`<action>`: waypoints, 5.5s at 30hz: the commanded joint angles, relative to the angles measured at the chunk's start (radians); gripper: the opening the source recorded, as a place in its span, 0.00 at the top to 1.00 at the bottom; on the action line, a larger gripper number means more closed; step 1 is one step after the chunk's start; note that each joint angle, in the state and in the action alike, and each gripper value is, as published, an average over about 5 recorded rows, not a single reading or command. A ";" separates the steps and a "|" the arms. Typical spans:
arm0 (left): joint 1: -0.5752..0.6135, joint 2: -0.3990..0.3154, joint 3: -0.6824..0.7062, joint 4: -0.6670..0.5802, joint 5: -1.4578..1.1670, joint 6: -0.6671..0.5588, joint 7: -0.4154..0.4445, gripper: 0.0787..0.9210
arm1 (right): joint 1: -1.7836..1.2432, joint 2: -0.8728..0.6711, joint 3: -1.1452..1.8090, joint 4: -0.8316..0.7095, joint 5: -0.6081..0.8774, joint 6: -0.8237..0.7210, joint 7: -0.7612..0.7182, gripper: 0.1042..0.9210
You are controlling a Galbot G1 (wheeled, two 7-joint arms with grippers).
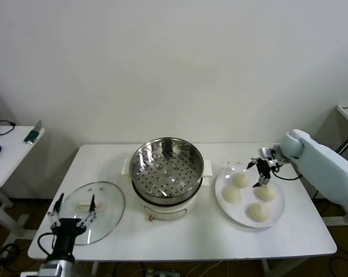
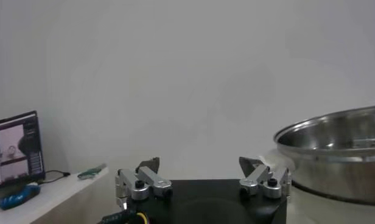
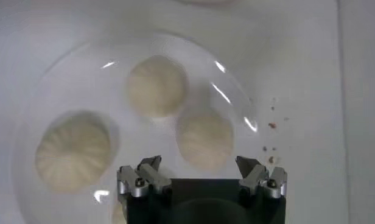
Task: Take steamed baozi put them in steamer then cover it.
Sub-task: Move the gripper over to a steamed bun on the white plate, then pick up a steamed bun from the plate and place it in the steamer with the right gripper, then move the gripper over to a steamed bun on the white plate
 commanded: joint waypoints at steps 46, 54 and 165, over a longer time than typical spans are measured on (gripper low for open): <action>0.016 -0.003 -0.009 0.019 0.027 0.004 -0.017 0.12 | 0.361 0.188 -0.298 -0.114 0.021 0.272 -0.094 0.29; 0.033 -0.015 0.001 0.003 0.005 0.008 -0.015 0.12 | 0.547 0.270 -0.354 0.044 -0.044 0.454 -0.116 0.28; 0.106 0.019 -0.017 0.065 -0.104 -0.016 0.001 0.12 | 0.147 -0.120 -0.413 0.386 0.278 -0.371 0.085 0.12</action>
